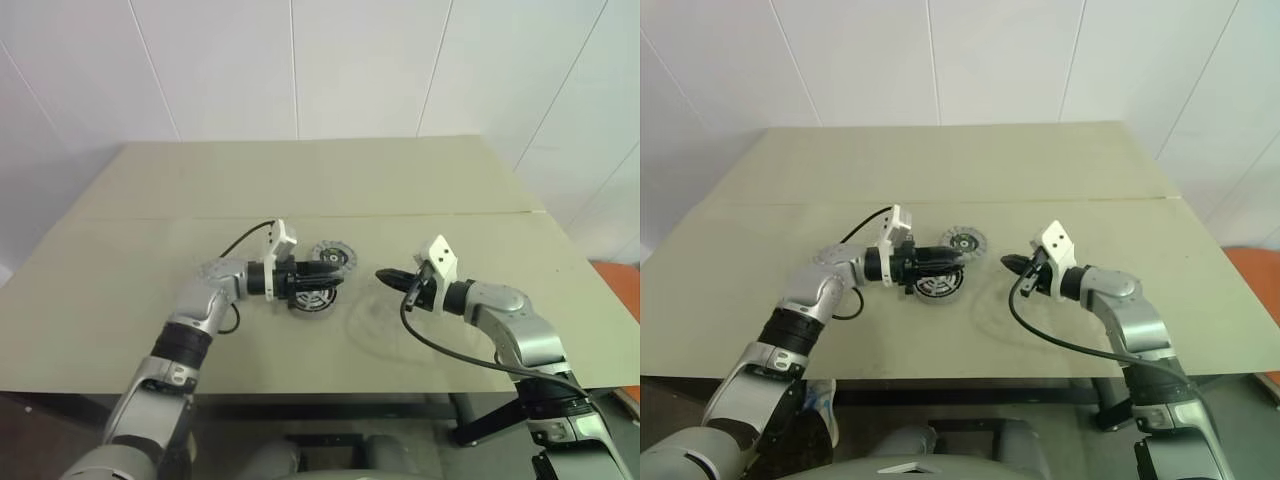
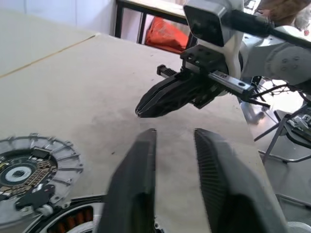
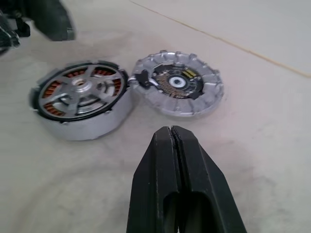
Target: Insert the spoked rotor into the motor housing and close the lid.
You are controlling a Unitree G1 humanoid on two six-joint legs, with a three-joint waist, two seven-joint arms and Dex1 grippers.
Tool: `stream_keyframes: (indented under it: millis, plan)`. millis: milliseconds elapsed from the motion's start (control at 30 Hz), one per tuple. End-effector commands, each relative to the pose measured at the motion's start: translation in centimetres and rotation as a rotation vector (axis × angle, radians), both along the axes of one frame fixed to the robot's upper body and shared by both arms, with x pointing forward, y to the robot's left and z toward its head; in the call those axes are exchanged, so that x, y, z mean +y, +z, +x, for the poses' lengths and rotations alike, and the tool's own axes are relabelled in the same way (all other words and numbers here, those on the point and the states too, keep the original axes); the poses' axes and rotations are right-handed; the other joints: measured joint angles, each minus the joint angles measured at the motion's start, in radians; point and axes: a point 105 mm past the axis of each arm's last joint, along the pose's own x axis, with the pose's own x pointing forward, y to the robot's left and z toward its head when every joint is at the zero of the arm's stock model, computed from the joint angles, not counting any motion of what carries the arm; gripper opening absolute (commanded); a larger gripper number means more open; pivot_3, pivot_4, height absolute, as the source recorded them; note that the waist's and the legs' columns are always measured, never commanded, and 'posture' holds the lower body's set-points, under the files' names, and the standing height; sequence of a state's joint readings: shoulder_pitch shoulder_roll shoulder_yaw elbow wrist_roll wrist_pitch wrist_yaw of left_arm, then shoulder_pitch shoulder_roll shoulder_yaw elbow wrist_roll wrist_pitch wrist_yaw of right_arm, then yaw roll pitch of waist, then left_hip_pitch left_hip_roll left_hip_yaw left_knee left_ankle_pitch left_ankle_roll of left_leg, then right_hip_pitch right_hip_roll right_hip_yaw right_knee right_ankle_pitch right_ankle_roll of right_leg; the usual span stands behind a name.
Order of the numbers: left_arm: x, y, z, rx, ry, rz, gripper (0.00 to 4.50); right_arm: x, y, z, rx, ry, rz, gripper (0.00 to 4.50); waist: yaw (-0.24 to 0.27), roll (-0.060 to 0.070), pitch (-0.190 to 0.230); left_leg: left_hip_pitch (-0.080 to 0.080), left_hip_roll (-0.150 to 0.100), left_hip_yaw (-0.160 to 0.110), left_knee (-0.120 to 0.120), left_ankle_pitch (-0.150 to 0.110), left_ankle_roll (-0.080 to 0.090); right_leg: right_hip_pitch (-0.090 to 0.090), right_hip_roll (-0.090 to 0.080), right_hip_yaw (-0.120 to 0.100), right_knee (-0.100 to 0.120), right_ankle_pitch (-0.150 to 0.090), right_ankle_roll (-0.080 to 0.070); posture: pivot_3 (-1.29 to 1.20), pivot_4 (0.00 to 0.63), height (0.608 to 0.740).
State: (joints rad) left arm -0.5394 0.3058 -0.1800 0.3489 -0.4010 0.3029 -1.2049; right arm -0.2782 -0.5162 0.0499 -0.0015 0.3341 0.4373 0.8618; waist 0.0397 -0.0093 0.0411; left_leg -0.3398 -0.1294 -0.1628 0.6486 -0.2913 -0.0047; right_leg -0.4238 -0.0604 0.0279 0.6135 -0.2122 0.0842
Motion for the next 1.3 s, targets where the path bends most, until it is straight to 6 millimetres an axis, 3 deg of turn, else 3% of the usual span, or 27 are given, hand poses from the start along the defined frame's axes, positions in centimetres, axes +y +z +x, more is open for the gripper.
stream_keyframes:
  millis: [33, 233, 467, 667, 800, 867, 1033, 1200, 1300]
  plan:
    - [-0.7, 0.8, 0.2, -0.132, 0.007, -0.004, 0.1, 0.8, 2.8, -1.4, -0.038, 0.09, 0.099, 0.0, 0.001, 0.0, 0.0, 0.0, 0.0, 0.0, 0.001, 0.0, 0.0, 0.001, 0.0, 0.0, 0.0, 0.0, 0.0, 0.0, 0.0, 0.74]
    - [-0.8, 1.9, 1.0, -0.19, 0.034, -0.026, 0.04, 1.3, 3.4, -3.4, 0.033, 0.19, 0.185, 0.0, 0.002, 0.0, 0.0, 0.001, 0.0, 0.0, 0.003, 0.0, 0.0, 0.003, 0.0, -0.001, -0.001, -0.001, 0.003, 0.0, 0.0, 0.74]
    - [-0.3, 1.2, 1.4, -0.204, 0.072, 0.005, 0.04, 1.4, 2.8, -3.7, 0.04, 0.2, 0.146, 0.0, 0.002, 0.0, 0.0, 0.001, 0.0, 0.0, 0.002, 0.0, 0.0, 0.003, 0.0, -0.001, -0.001, -0.001, 0.004, 0.0, 0.0, 0.74]
    - [1.2, -1.7, 1.7, -0.163, 0.102, 0.15, 0.04, 1.2, 2.5, -3.6, 0.036, 0.187, 0.124, 0.0, 0.002, 0.0, 0.0, 0.001, 0.0, 0.0, 0.002, 0.0, 0.0, 0.003, 0.0, -0.001, -0.001, -0.001, 0.004, 0.0, 0.0, 0.74]
    - [2.7, -7.3, 0.2, -0.084, 0.059, 0.426, 0.04, 1.3, 2.5, -3.4, 0.031, 0.182, 0.117, 0.0, 0.002, -0.001, -0.001, 0.001, 0.0, 0.0, 0.002, 0.0, 0.0, 0.003, 0.0, -0.002, -0.001, -0.001, 0.004, 0.0, 0.0, 0.74]
    - [3.0, -8.4, -0.3, -0.077, 0.045, 0.475, 0.04, 1.3, 2.5, -3.3, 0.027, 0.179, 0.116, 0.0, 0.002, -0.001, -0.002, 0.002, 0.0, 0.0, 0.002, 0.0, 0.001, 0.005, 0.0, -0.002, -0.001, -0.001, 0.004, 0.0, 0.0, 0.74]
    - [2.0, -6.0, 0.1, 0.005, 0.111, 0.295, 0.04, 1.3, 2.7, -3.2, 0.025, 0.174, 0.126, 0.0, 0.0, 0.004, -0.003, 0.009, 0.002, 0.0, -0.001, -0.002, 0.001, 0.019, 0.001, -0.003, -0.004, -0.005, 0.001, 0.0, 0.0, 0.74]
    - [2.9, -0.9, 1.6, -0.035, 0.201, 0.094, 0.04, 1.7, 2.9, -3.1, 0.022, 0.195, 0.138, 0.0, 0.001, 0.003, 0.0, 0.015, 0.005, 0.004, 0.0, -0.001, 0.001, 0.019, 0.0, -0.004, -0.003, -0.005, 0.002, 0.0, 0.0, 0.74]
    - [3.8, 0.3, 1.4, -0.085, 0.227, 0.052, 0.04, 2.3, 3.1, -2.9, 0.017, 0.221, 0.128, 0.0, -0.002, 0.002, 0.001, 0.012, 0.005, 0.005, 0.0, -0.001, 0.001, 0.016, 0.0, -0.003, -0.003, -0.003, 0.005, 0.0, 0.0, 0.74]
